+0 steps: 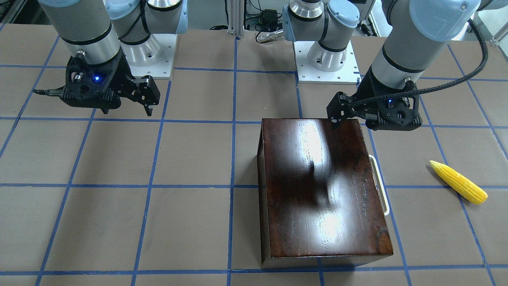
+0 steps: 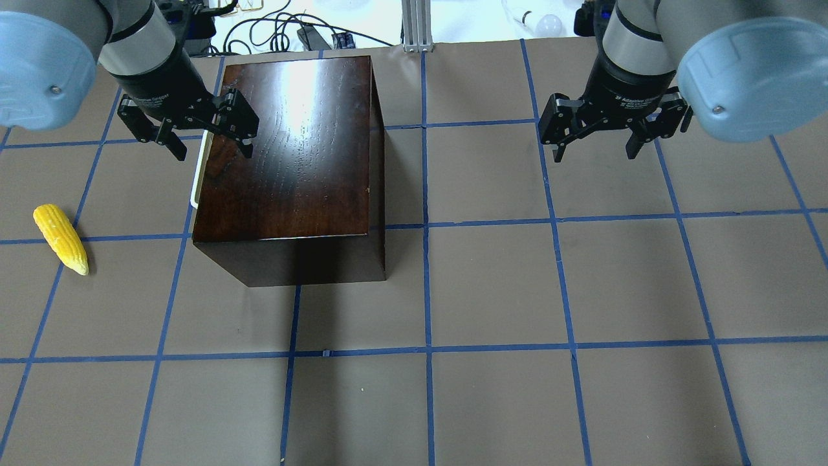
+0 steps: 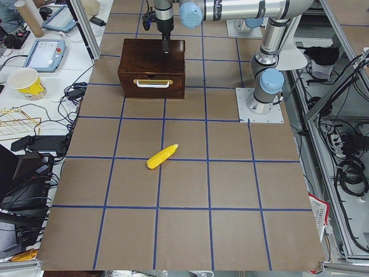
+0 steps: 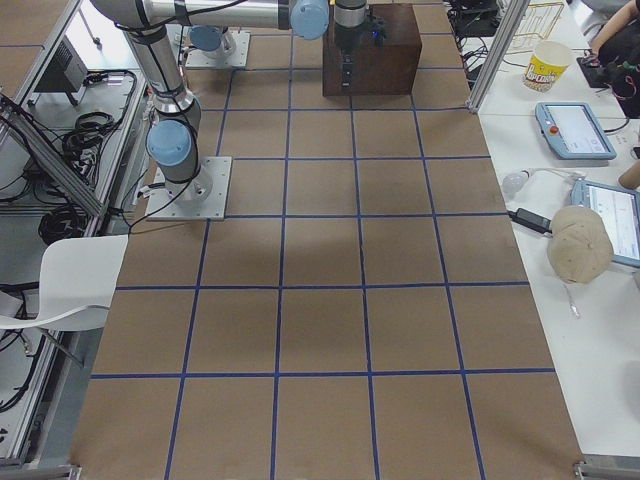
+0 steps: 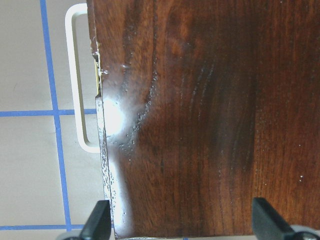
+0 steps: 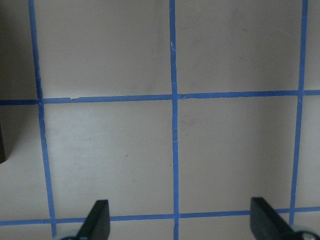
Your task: Open drawer and put corn inside
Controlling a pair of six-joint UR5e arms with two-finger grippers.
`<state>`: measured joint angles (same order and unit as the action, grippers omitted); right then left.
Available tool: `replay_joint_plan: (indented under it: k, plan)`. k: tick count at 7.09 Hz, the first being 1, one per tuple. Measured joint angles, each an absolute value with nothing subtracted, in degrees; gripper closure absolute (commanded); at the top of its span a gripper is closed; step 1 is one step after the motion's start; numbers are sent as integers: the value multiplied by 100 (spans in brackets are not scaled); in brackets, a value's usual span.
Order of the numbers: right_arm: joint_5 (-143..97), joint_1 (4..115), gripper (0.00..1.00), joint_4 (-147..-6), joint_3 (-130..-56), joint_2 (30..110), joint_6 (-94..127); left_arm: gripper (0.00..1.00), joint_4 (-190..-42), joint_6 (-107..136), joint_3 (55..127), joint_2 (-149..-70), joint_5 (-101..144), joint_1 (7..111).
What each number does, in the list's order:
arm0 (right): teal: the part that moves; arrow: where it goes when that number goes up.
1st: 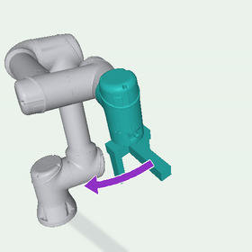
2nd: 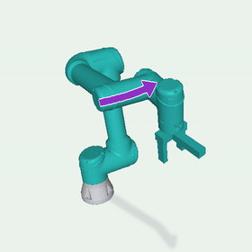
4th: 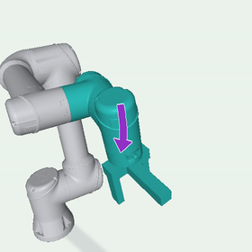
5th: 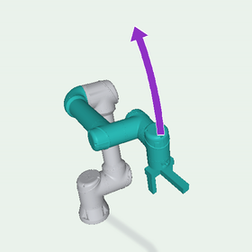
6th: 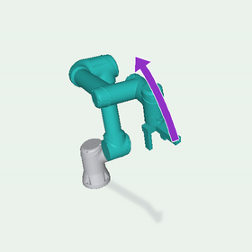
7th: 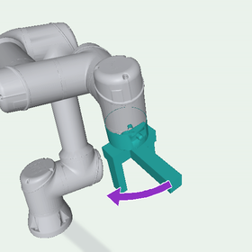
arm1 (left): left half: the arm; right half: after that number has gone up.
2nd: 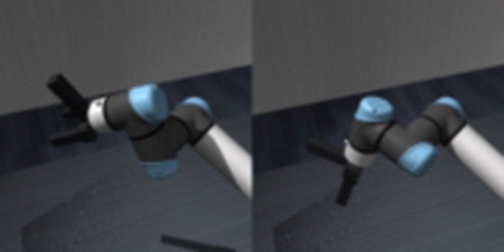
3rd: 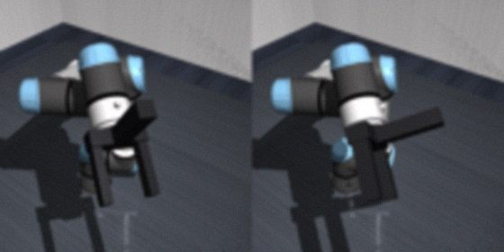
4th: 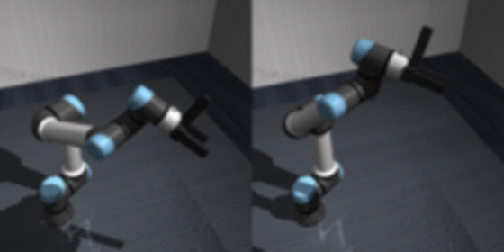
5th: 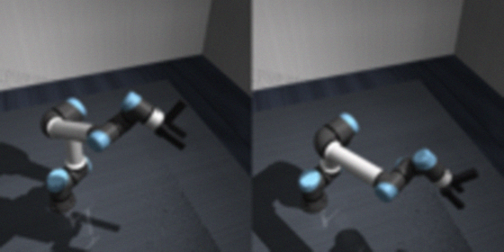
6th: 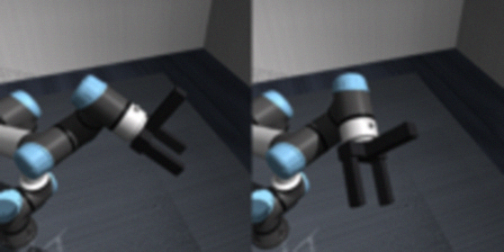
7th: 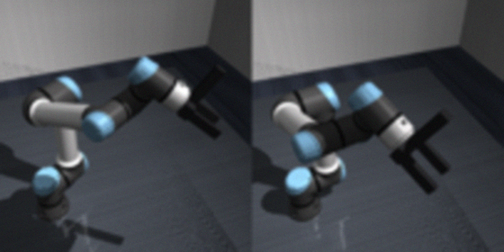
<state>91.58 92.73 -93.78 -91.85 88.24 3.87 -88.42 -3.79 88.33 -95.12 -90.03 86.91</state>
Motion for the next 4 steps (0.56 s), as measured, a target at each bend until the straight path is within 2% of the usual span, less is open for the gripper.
replay_joint_plan:
  k: [4]
  plan:
    - [9158,9273,0,-9378,-9184,8824,387,0,-8839,-377,8841,-9479,-9025,8684]
